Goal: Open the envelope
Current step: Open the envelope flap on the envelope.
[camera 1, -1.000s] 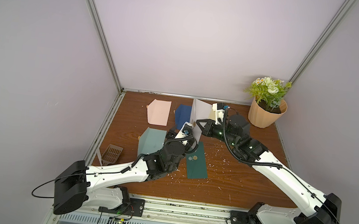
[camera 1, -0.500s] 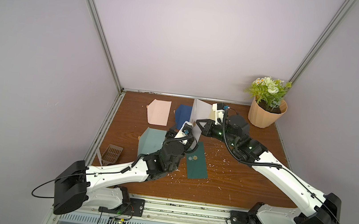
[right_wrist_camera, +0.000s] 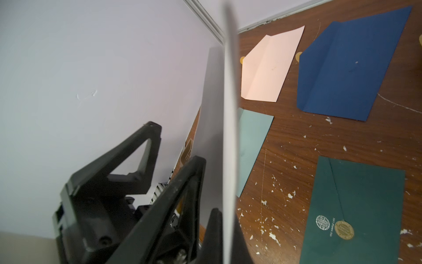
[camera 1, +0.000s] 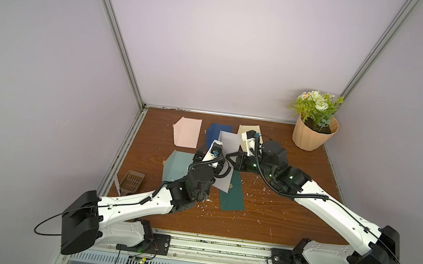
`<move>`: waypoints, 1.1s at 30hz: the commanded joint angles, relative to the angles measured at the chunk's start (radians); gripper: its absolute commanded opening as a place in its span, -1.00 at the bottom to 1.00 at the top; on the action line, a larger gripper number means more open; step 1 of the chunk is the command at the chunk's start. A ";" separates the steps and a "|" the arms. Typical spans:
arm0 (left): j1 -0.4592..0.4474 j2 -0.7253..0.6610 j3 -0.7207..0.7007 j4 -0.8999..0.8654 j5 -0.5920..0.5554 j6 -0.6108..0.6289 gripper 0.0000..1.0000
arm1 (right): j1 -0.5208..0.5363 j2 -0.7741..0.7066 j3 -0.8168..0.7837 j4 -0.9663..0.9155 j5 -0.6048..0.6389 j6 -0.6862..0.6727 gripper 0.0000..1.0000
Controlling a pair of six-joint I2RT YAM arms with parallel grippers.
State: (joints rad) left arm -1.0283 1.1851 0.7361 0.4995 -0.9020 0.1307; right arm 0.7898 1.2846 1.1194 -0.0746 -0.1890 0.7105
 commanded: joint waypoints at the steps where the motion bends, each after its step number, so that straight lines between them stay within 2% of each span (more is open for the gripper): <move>1: 0.012 -0.019 0.011 0.027 -0.027 -0.008 0.38 | 0.000 -0.020 0.015 0.015 -0.011 0.003 -1.00; 13: 0.070 -0.100 -0.045 -0.064 -0.013 -0.085 0.41 | -0.001 -0.040 0.032 0.008 -0.015 -0.016 -1.00; 26: 0.101 -0.104 -0.067 -0.105 -0.008 -0.129 0.46 | -0.002 -0.088 0.012 0.105 -0.124 0.028 -1.00; 33: 0.106 -0.102 -0.069 -0.108 -0.019 -0.137 0.49 | -0.002 -0.108 -0.038 0.183 -0.223 0.075 -1.00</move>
State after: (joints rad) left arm -0.9302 1.0882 0.6704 0.3985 -0.9058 0.0128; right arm 0.7879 1.2057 1.0878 -0.0006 -0.3374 0.7467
